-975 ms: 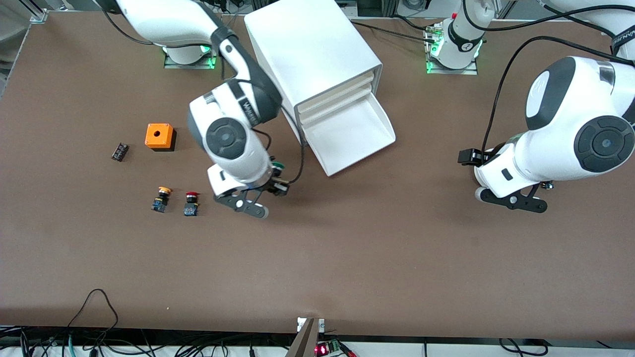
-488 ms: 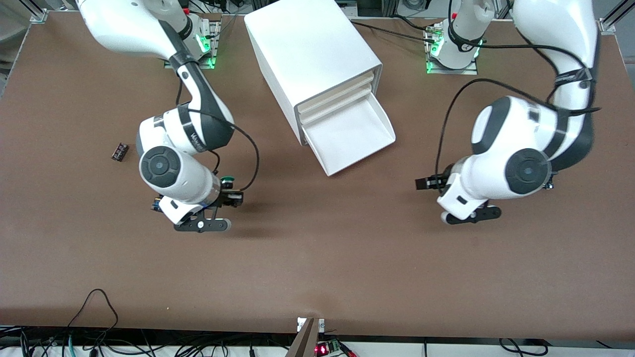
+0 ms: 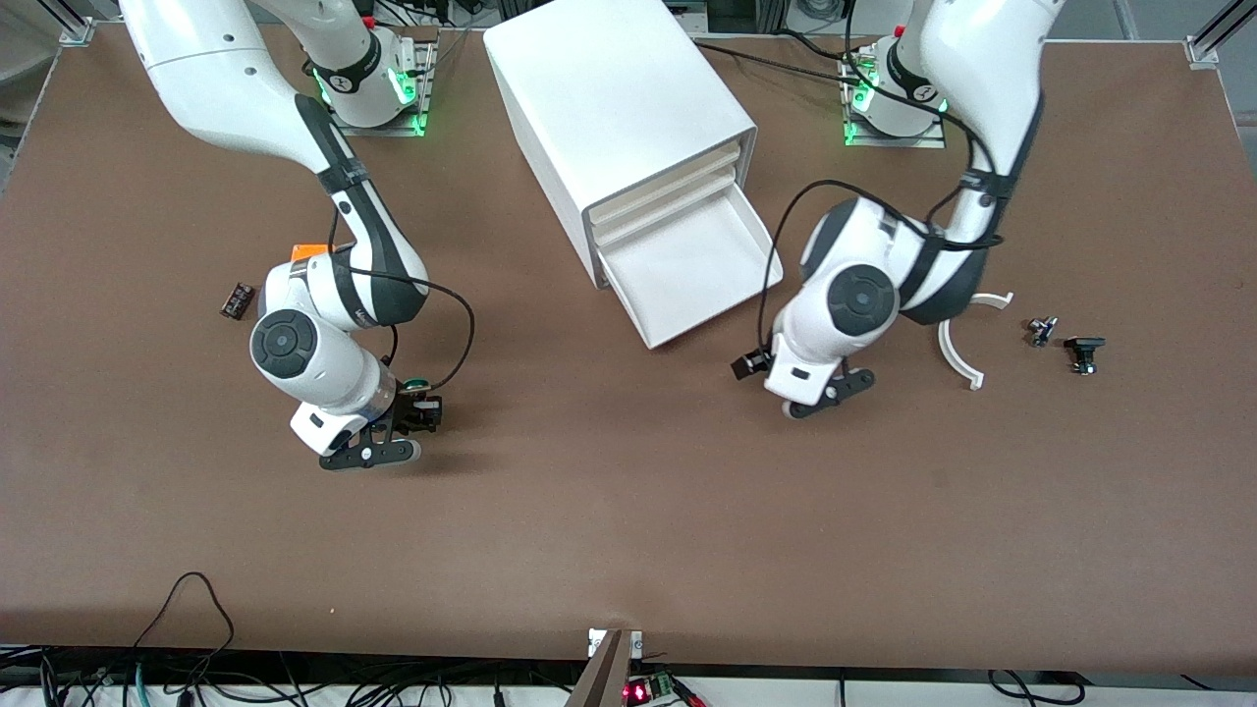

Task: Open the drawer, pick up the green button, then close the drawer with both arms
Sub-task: 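Set the button beside the red button while the left gripper pushes the drawer shut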

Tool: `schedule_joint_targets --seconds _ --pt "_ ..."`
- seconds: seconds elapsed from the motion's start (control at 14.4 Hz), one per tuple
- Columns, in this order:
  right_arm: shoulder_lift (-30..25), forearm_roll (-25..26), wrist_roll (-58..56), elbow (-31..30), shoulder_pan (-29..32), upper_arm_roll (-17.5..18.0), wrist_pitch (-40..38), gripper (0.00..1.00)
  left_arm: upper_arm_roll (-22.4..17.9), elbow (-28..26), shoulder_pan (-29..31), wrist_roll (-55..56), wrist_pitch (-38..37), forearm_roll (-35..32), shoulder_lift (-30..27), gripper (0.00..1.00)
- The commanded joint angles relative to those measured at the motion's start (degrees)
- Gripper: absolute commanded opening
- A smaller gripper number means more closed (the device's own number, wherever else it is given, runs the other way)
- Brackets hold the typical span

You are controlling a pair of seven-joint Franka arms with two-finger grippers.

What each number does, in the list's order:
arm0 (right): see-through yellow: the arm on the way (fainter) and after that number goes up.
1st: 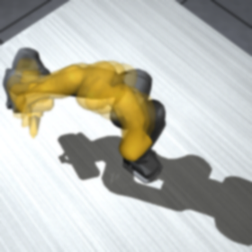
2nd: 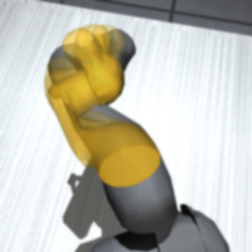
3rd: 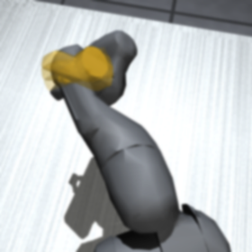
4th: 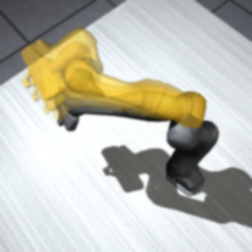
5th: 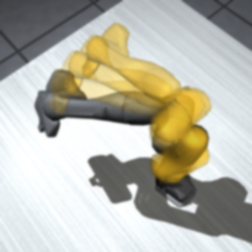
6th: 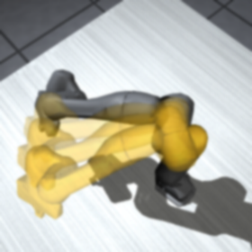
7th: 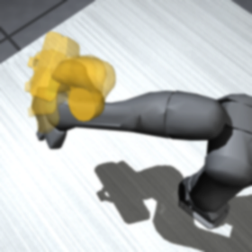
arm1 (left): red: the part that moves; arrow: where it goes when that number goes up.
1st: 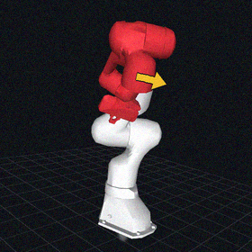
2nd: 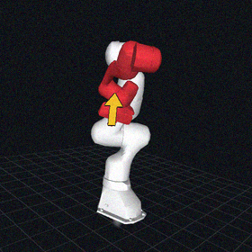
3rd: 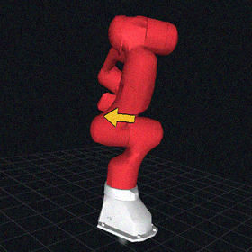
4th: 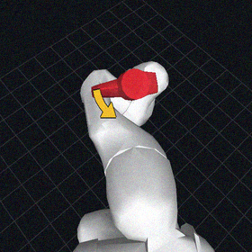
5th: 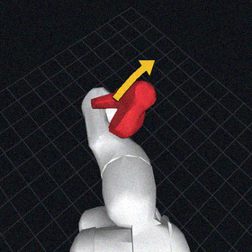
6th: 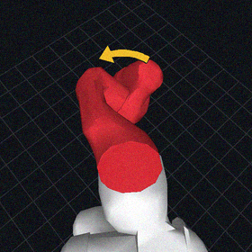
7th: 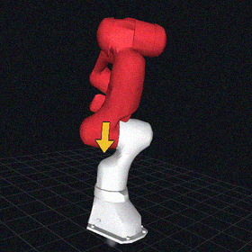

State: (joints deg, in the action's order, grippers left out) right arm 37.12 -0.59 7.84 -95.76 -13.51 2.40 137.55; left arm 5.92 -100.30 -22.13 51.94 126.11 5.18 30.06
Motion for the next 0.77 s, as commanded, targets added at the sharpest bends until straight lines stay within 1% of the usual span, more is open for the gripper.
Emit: schedule_joint_targets --seconds 0.0,0.07,0.14,0.21,0.28,0.35,0.42,0.63,0.7 --pt "-0.3 0.15 -0.72 -3.99 0.86 0.68 4.56 0.0 -0.65 -7.53 -2.74 4.04 7.72 0.27 -3.25 1.0" --pt "0.32 0.15 -0.46 -4.0 0.86 0.68 4.83 0.0 -0.65 -8.5 -3.26 4.3 8.61 0.27 -3.16 1.0" --pt "1.02 0.15 -0.37 -4.0 0.86 0.68 5.09 0.03 -0.65 -9.64 -3.88 4.39 8.71 0.27 -3.16 1.0" --pt "1.55 0.07 -0.11 -4.0 1.2 0.68 5.62 0.11 -0.56 -10.26 -4.15 4.39 8.71 0.27 -3.16 1.0" --pt "1.73 0.06 -0.02 -3.91 1.64 0.68 5.71 0.29 -0.12 -10.35 -5.28 4.48 8.71 0.27 -2.9 1.0" --pt "1.64 0.06 -0.02 -3.73 1.82 0.68 5.45 0.69 -0.12 -10.27 -6.42 4.57 8.71 0.27 -2.72 1.0" --pt "1.55 -0.02 -0.02 -3.38 2.17 0.77 5.27 1.0 -0.12 -10.35 -6.96 4.74 8.71 0.27 -2.72 1.0" --pt "-0.37 -0.11 1.91 -2.68 2.87 0.68 5.01 1.0 0.4 -11.31 -7.14 5.09 8.09 0.27 -3.16 1.0" --pt "-1.95 -0.11 1.91 -2.68 3.31 0.68 4.05 1.0 1.63 -11.58 -7.05 6.23 8.09 0.36 -3.07 1.0"
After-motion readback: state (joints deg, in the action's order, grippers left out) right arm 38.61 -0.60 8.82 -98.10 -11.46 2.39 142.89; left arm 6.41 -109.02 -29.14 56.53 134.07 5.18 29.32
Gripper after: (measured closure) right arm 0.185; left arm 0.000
